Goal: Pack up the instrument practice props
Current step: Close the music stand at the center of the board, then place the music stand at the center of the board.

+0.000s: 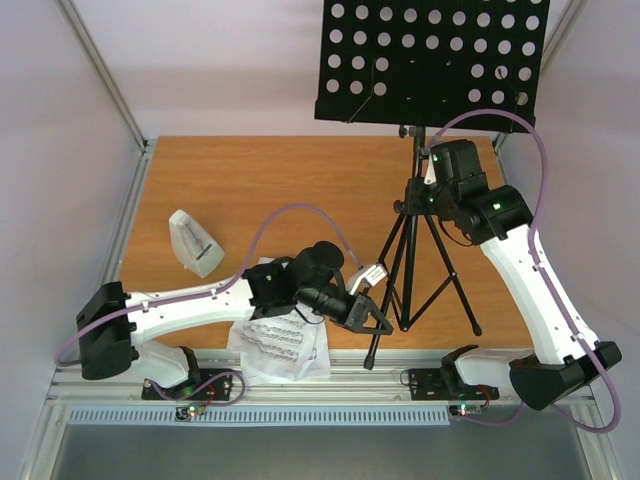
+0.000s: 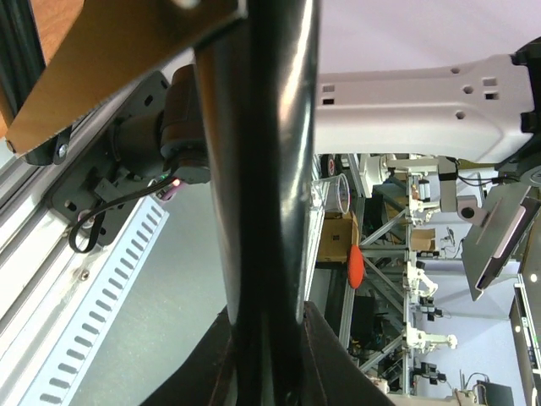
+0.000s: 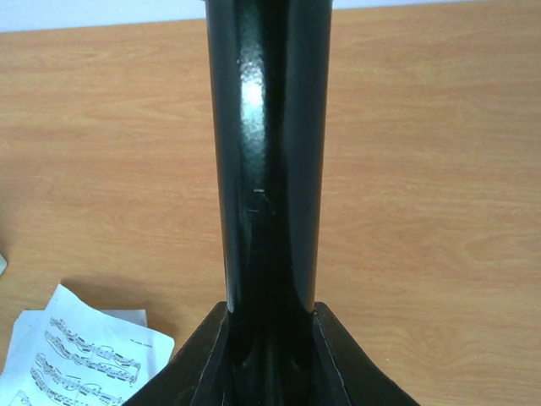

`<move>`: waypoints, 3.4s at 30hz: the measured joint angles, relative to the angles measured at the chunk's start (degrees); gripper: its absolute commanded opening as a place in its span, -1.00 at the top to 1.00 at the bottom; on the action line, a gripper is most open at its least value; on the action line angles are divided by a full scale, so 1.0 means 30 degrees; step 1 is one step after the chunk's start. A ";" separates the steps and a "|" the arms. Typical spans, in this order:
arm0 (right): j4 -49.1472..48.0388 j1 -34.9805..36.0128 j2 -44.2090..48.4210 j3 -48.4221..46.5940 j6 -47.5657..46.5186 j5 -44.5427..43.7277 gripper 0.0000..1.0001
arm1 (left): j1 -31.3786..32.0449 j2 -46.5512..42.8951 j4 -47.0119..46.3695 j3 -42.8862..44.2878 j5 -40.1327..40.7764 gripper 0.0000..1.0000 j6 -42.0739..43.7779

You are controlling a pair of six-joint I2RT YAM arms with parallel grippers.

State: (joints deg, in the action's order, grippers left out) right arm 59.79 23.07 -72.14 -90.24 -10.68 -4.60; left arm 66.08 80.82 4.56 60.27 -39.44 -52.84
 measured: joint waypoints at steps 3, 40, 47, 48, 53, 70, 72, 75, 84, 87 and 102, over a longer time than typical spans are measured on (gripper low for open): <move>-0.0641 0.0000 0.0007 0.1071 0.0364 0.0117 0.98 | 0.0000 0.0000 0.0350 -0.0138 -0.0007 0.99 -0.0452; -0.7519 -0.1472 -0.1370 0.4881 0.0874 -0.1253 0.98 | -0.1683 0.3067 -0.1974 0.0597 -0.0095 0.69 -0.0240; -0.8816 -0.1705 -0.1647 0.6302 0.1435 -0.1246 0.98 | -0.1654 0.3446 -0.2404 0.0736 0.0182 0.46 0.1931; -0.8983 -0.1705 -0.1778 0.6674 0.1537 -0.1282 0.98 | -0.1654 0.3563 -0.2244 0.0729 0.0204 0.45 0.2135; -0.9282 -0.1931 -0.2280 0.7810 0.2237 -0.1647 0.98 | -0.1654 0.3920 -0.2033 0.0729 0.0226 0.45 0.2623; -0.9479 -0.1916 -0.3060 0.8845 0.2754 -0.1005 0.98 | -0.1763 0.3577 -0.2302 0.0874 0.3177 -0.36 0.6630; -0.9296 -0.1916 -0.3344 0.9034 0.2900 -0.0874 0.98 | -0.1727 0.3279 -0.1807 0.0882 0.3497 -0.46 0.7147; -0.9245 -0.2004 -0.4153 0.9122 0.3016 -0.0597 0.98 | -0.1690 0.2892 -0.0860 0.0882 0.5020 -0.53 0.8043; -1.0171 -0.2025 -0.5595 0.9122 0.2528 0.0772 0.98 | -0.2754 0.0612 0.0015 -0.0423 1.0542 -0.66 0.9814; -1.0353 -0.2098 -0.5952 0.9122 0.2514 0.0998 0.98 | -0.2834 -0.0299 0.0058 -0.0867 1.1315 -0.68 1.0127; -1.1227 -0.2142 -0.7643 0.9362 0.1494 0.2011 0.98 | -0.3293 -0.2368 0.0233 -0.3424 1.1883 -0.70 0.9959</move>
State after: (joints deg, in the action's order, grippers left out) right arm 26.11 16.64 -95.07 -62.15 -6.20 1.43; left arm 56.21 73.71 5.26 50.00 -3.79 -22.96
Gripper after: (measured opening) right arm 0.211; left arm 0.850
